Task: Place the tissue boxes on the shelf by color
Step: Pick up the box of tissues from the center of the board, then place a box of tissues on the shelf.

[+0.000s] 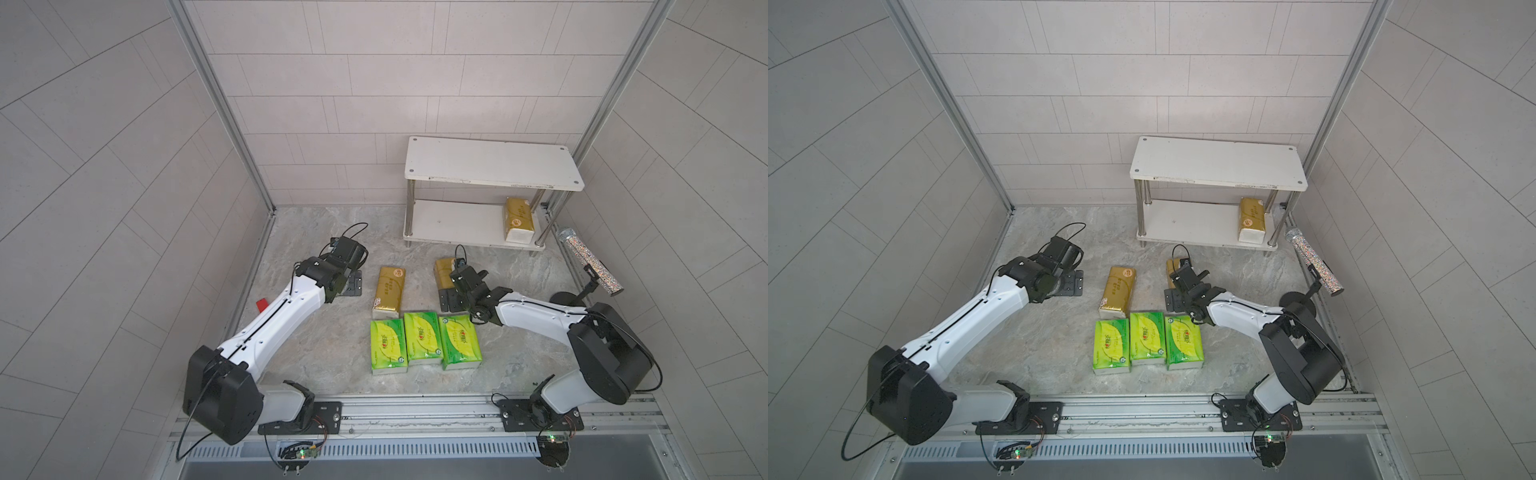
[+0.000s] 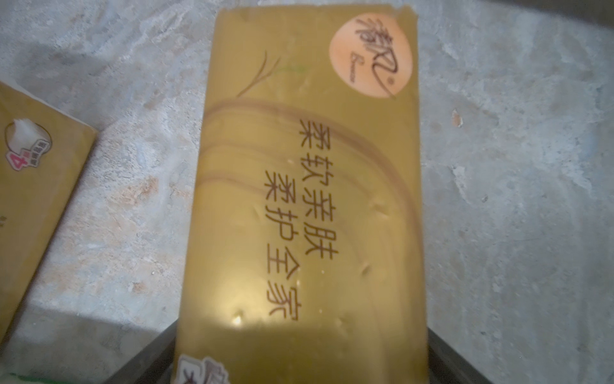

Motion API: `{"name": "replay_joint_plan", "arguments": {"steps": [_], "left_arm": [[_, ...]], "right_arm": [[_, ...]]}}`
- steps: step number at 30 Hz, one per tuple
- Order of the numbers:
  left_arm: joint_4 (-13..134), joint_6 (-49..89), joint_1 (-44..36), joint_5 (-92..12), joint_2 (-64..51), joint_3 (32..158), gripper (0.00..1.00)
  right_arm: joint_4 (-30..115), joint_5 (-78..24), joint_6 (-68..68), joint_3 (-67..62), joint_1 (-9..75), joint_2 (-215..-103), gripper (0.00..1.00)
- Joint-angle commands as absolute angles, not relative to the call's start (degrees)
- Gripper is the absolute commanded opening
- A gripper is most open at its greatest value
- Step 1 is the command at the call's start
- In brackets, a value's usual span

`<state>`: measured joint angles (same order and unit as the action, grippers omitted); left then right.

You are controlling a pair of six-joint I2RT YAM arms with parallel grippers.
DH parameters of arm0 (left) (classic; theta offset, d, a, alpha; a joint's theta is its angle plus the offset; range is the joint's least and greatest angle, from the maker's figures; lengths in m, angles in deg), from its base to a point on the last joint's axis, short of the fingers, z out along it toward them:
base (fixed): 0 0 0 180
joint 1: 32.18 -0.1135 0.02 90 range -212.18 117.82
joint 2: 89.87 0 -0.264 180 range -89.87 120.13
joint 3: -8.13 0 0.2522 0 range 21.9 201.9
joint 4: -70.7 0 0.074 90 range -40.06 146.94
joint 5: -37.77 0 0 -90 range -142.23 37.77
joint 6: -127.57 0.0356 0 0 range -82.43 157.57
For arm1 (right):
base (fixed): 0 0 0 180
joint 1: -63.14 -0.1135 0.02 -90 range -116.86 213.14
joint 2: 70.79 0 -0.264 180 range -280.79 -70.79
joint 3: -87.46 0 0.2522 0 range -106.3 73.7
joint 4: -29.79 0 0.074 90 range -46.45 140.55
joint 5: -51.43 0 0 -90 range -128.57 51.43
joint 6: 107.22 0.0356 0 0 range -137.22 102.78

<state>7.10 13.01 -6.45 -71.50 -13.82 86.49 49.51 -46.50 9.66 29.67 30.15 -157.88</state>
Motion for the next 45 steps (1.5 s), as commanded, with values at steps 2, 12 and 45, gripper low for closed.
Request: {"name": "replay_joint_plan", "arguments": {"steps": [2,12,45], "left_arm": [[5.6,13.4,-6.9,-72.3,-14.2,87.9,1.00],[5.7,12.8,-6.9,-73.7,-13.8,88.0,1.00],[6.1,12.6,-6.9,-74.6,-10.8,91.0,1.00]], "right_arm": [[45.9,-48.1,7.7,31.2,29.8,-158.5,1.00],[45.3,-48.6,7.7,30.9,29.9,-158.0,0.88],[61.1,-45.2,5.9,16.5,42.0,-148.6,0.76]]}}
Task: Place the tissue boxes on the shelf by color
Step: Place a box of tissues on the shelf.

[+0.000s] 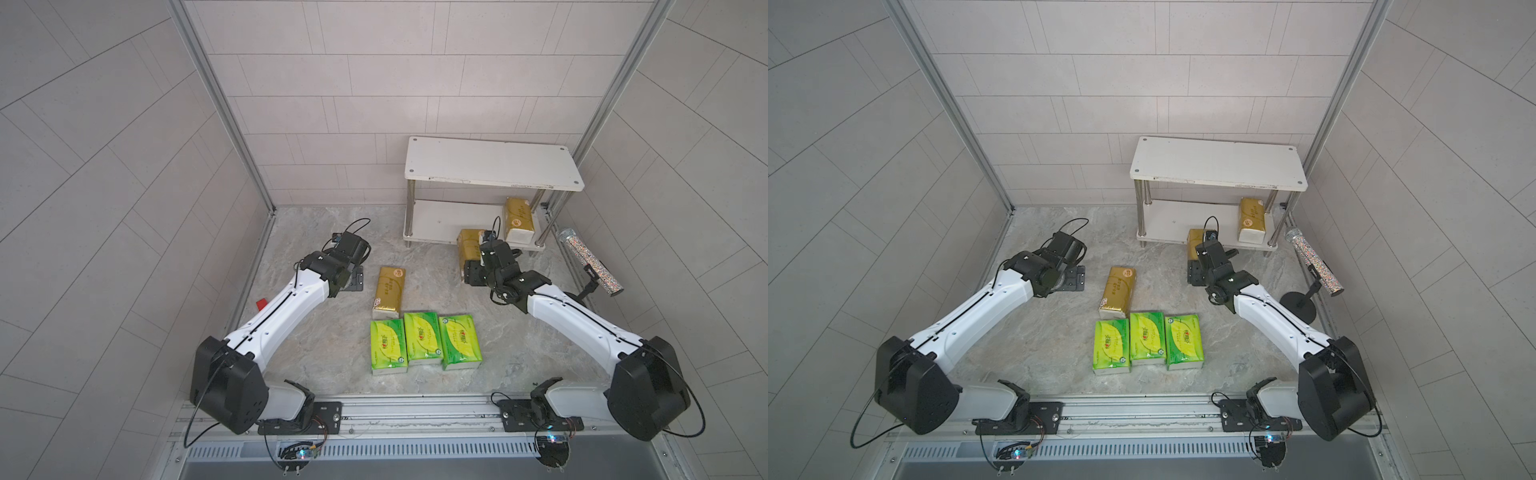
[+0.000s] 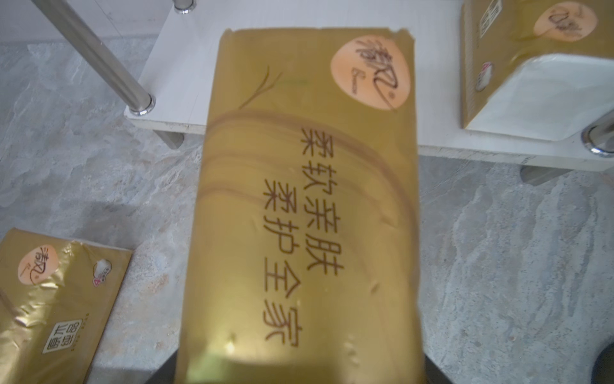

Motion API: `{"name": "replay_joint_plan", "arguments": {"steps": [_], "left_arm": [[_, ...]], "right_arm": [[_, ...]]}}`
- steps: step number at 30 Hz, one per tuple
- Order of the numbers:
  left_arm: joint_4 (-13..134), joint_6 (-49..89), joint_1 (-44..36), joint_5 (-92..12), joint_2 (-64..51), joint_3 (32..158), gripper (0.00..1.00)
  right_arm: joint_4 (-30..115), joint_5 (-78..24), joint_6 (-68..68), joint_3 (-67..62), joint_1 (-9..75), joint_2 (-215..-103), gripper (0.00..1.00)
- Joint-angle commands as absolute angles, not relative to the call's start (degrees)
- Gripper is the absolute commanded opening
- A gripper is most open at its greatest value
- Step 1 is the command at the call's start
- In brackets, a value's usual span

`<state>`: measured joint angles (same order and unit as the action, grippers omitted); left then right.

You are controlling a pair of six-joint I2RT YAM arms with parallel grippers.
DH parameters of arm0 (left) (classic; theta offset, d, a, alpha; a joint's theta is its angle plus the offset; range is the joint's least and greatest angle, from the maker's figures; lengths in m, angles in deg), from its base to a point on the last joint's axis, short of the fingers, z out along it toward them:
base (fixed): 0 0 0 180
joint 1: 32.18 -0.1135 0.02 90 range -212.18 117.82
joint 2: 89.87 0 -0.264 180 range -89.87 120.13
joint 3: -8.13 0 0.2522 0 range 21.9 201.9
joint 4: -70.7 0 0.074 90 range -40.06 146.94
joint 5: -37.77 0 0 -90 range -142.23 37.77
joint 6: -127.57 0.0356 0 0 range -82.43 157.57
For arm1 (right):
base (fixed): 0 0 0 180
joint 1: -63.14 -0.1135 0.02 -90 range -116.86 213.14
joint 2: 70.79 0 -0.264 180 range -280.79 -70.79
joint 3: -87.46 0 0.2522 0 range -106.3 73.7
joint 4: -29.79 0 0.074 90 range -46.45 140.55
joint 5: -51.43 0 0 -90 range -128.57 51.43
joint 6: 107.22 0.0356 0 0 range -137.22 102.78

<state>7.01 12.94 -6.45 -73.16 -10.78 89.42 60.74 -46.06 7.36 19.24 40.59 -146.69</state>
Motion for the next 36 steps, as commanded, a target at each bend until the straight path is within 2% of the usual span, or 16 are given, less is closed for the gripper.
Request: {"name": "replay_joint_plan", "arguments": {"steps": [1,19,36], "left_arm": [[6.1,12.6,-6.9,-74.8,-10.9,91.0,1.00],[6.2,12.6,-6.9,-77.8,-11.0,91.4,1.00],[6.4,12.0,-6.9,-79.7,-8.9,92.4,1.00]], "right_arm": [[61.1,-44.9,5.9,15.5,42.7,-149.6,0.75],[60.1,-42.7,3.2,-0.9,51.1,-168.7,0.76],[61.7,-39.9,2.2,-14.5,54.9,-182.1,0.76]]}}
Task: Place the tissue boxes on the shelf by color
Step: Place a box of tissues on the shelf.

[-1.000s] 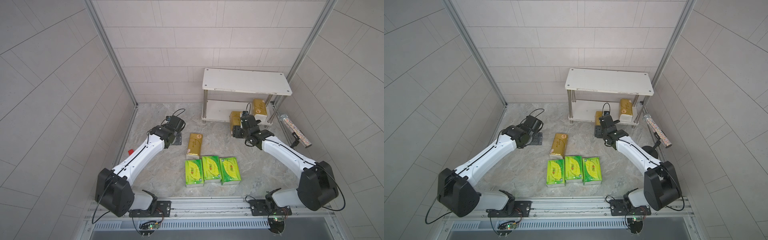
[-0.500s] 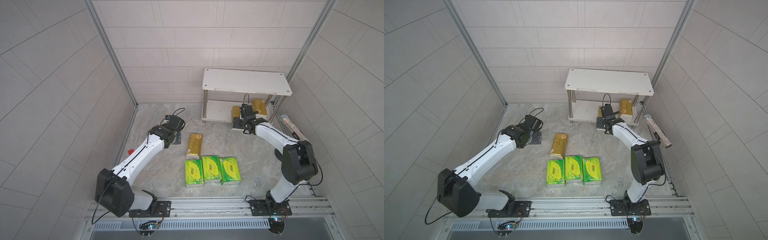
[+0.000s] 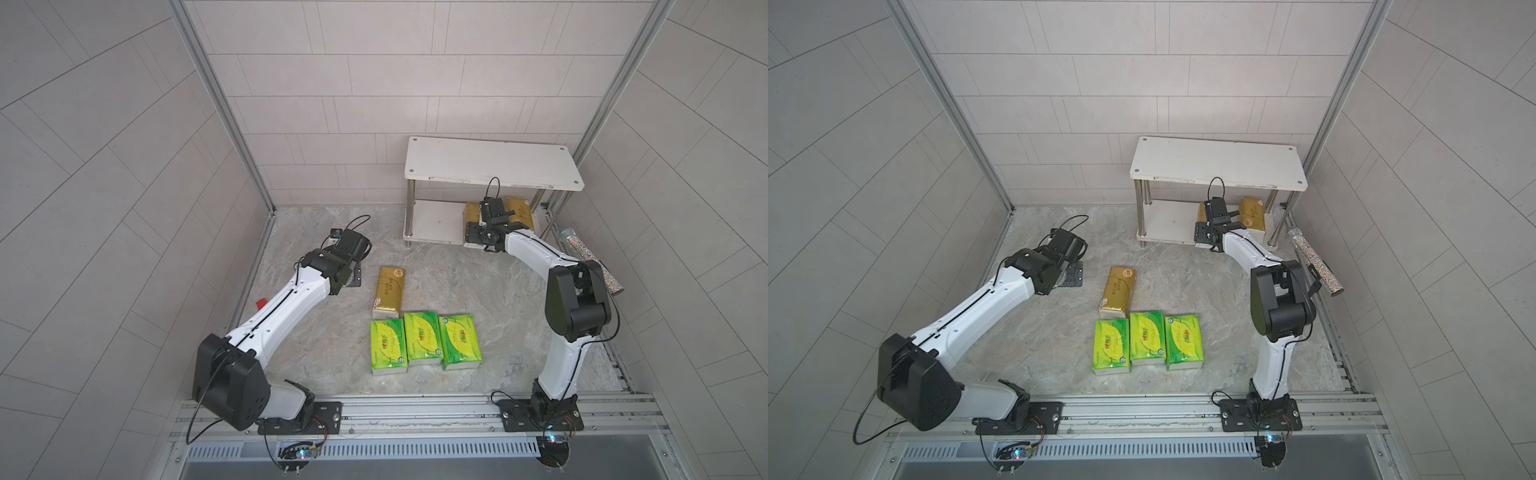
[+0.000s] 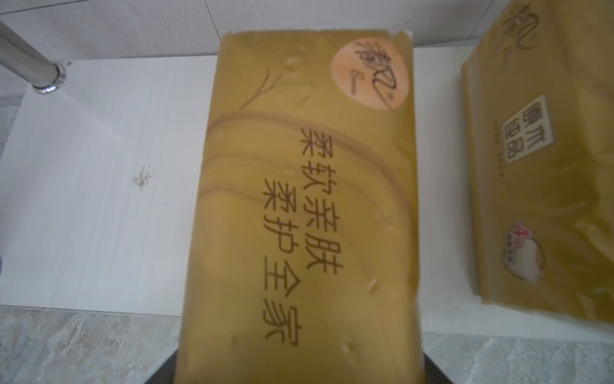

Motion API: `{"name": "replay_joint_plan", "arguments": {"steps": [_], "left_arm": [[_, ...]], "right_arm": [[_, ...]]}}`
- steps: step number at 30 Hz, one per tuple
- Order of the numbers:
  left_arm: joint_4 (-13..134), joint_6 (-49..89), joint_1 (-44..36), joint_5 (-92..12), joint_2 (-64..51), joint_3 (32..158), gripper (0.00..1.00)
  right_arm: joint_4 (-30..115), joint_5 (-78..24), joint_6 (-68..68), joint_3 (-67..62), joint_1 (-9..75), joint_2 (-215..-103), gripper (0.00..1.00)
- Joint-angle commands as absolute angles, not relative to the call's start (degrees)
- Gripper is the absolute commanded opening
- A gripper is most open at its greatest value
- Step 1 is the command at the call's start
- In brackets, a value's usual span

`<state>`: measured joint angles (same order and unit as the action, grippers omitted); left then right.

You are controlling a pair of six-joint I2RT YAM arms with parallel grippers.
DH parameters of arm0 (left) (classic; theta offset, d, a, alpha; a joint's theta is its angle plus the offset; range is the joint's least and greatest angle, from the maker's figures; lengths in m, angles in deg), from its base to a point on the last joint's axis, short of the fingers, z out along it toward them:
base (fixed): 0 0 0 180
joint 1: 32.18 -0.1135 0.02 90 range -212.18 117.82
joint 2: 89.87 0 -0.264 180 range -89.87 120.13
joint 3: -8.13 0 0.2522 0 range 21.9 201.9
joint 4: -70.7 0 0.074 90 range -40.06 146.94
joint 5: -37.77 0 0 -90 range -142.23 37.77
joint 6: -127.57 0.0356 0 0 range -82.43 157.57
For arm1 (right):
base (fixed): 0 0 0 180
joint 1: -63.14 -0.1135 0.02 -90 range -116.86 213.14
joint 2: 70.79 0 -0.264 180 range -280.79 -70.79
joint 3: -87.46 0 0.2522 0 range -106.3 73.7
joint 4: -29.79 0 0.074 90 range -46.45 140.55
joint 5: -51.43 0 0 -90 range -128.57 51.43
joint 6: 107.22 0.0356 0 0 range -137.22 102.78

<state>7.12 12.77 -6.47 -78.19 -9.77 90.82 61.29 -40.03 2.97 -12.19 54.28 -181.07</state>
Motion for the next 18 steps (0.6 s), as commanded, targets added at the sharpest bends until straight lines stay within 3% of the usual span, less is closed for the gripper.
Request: {"name": "replay_joint_plan", "arguments": {"steps": [1,18], "left_arm": [[6.5,12.0,-6.9,-79.8,-8.6,92.6,1.00],[6.5,11.4,-6.9,-80.1,-6.4,94.3,1.00]], "right_arm": [[61.8,-39.7,1.9,-15.1,55.2,-182.7,0.76],[62.7,-38.9,-0.3,-20.2,57.4,-188.3,0.78]]}}
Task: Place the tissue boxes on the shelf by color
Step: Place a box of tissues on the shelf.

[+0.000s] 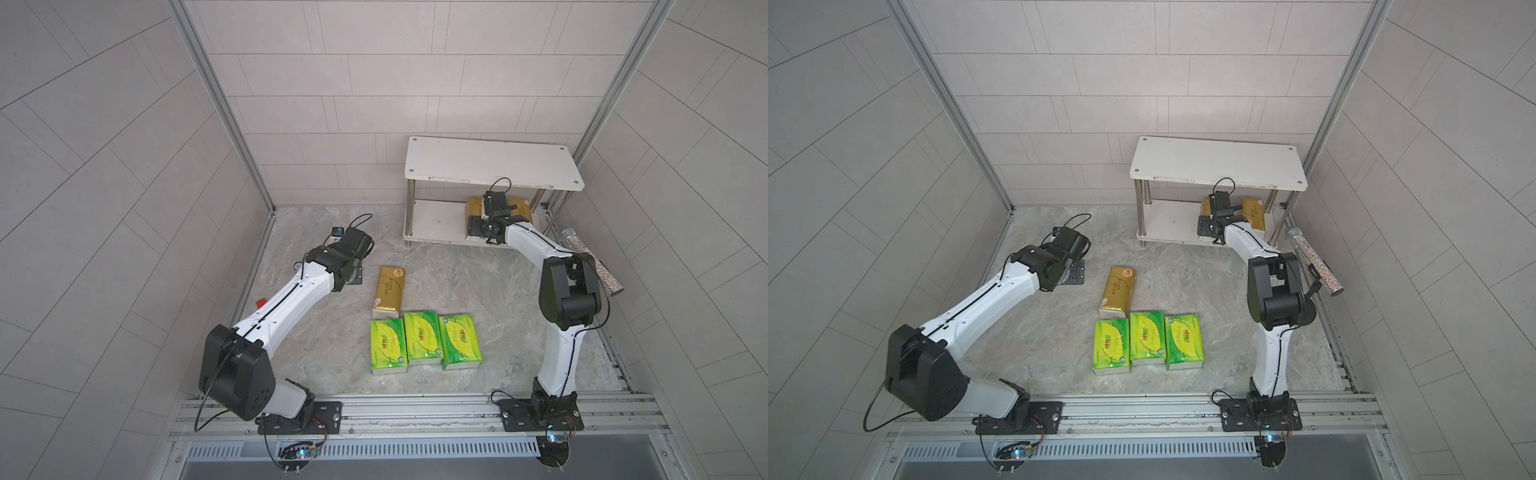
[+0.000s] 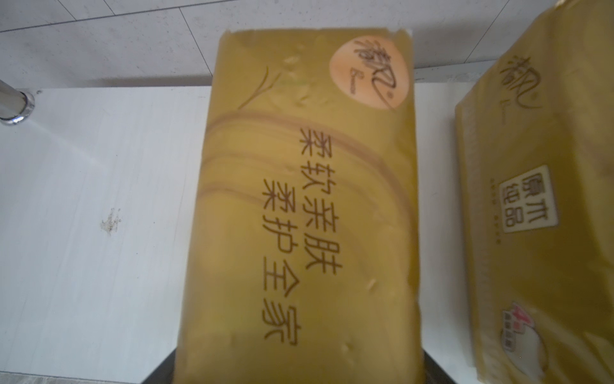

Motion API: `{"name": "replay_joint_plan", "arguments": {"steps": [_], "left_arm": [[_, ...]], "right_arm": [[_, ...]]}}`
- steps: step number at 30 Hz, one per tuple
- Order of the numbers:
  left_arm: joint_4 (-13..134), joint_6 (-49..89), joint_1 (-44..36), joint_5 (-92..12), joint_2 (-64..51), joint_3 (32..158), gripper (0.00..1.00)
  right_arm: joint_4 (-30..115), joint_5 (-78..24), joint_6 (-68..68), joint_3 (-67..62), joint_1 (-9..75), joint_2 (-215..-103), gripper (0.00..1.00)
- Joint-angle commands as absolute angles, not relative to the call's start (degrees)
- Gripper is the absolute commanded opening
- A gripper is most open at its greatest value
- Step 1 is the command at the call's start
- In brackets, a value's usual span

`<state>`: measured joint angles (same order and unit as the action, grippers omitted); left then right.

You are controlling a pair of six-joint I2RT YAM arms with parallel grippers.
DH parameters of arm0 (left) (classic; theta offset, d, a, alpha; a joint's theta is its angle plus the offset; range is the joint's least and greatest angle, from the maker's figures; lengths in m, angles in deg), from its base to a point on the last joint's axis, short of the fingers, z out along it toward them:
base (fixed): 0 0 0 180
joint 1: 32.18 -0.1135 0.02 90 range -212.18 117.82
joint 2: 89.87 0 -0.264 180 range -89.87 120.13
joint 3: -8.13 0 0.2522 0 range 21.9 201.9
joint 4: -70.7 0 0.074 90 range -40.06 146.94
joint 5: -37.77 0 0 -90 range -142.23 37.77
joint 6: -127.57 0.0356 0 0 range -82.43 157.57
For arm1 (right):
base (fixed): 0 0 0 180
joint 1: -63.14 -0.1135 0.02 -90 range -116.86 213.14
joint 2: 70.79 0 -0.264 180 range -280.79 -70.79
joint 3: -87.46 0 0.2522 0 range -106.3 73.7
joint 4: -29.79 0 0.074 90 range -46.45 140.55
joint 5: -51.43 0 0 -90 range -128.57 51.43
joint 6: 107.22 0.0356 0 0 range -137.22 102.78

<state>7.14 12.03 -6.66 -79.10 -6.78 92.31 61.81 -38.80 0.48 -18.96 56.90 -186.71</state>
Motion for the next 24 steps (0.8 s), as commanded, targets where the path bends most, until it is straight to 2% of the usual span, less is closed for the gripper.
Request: {"name": "replay_joint_plan", "arguments": {"steps": [1,24], "left_arm": [[6.4,11.4,-7.0,-80.2,-6.3,94.2,1.00],[6.4,11.4,-7.1,-80.9,-6.2,93.9,1.00]], "right_arm": [[62.7,-38.8,-0.2,-20.5,57.6,-188.5,0.78],[63.6,-36.9,-2.3,-23.0,57.8,-190.9,0.81]]}}
